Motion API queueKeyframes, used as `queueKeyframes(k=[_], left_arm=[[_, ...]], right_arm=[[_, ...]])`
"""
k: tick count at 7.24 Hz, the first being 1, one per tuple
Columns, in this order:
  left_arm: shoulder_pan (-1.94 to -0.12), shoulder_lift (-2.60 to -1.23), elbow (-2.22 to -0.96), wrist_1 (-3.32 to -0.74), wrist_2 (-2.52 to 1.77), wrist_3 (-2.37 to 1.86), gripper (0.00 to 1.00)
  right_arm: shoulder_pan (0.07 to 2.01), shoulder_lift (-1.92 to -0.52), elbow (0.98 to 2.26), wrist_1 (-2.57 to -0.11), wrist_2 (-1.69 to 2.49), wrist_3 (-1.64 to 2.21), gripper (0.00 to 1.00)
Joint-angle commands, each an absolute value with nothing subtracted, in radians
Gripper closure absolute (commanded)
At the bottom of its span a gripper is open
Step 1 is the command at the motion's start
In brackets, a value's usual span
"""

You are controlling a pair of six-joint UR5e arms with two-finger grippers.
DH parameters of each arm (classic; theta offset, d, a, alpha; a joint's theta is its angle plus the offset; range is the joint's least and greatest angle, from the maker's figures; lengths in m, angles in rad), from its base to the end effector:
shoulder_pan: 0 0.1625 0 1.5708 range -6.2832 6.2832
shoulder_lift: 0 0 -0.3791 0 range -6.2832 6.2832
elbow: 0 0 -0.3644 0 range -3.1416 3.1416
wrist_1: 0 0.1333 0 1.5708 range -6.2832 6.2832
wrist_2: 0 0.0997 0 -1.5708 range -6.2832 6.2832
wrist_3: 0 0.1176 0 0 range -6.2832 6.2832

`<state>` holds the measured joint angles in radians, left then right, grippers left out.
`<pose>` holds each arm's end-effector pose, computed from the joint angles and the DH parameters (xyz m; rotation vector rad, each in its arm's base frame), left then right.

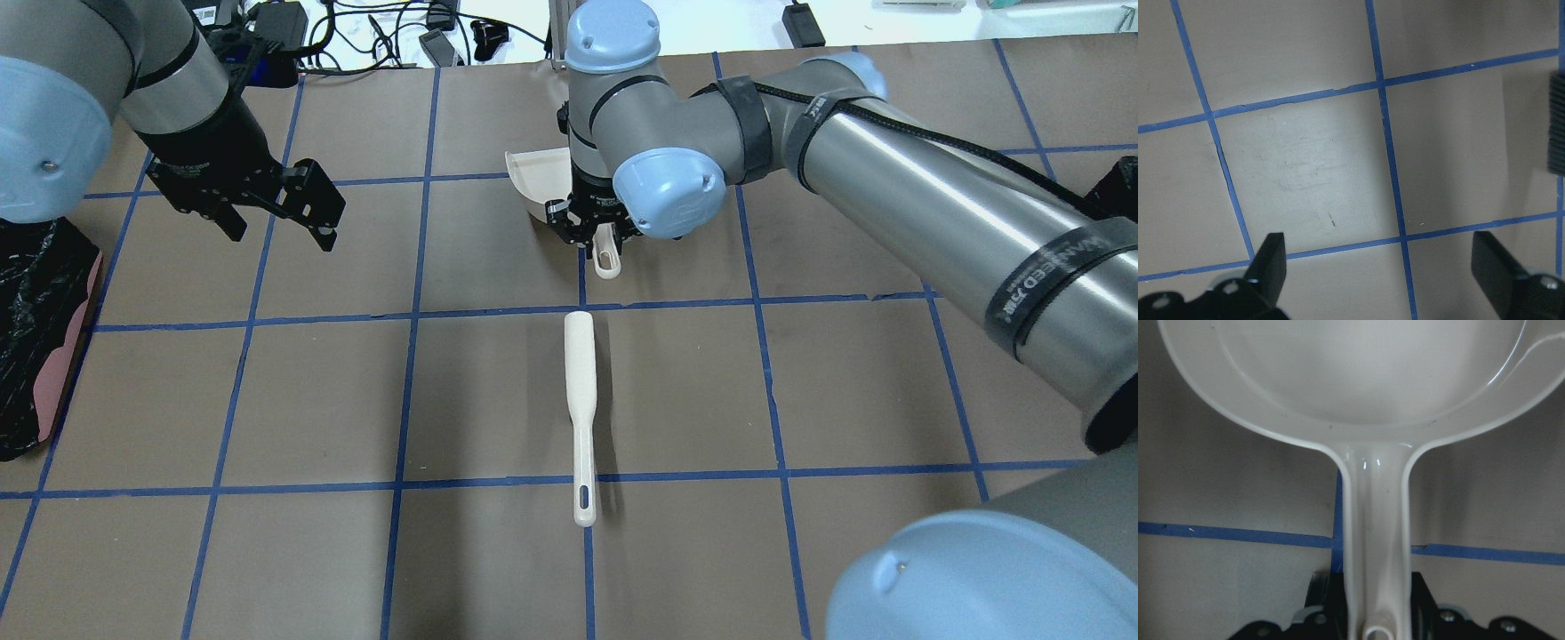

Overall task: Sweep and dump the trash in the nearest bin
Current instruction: 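Carry the dustpan with the right gripper back toward the table center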

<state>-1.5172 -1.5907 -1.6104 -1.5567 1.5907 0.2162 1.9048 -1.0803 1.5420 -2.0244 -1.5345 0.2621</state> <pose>-0.1058 -0.4719 0.3979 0.2547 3.1167 0.0746 0.3278 -0.5251 0.2162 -0.1115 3.1071 0.0286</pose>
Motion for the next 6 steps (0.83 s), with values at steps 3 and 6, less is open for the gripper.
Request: queueKeyframes(k=[3, 6], left_arm=[[-1.517, -1.591, -1.611, -1.555, 1.591, 0.216, 0.0], [-1.517, -1.591, -1.609, -1.555, 1.591, 0.216, 0.0]], right_arm=[[1.914, -1.083, 1.568, -2.072, -1.537, 0.282, 0.98], [1.913, -1.085, 1.571, -2.059, -1.536, 0.301, 0.98]])
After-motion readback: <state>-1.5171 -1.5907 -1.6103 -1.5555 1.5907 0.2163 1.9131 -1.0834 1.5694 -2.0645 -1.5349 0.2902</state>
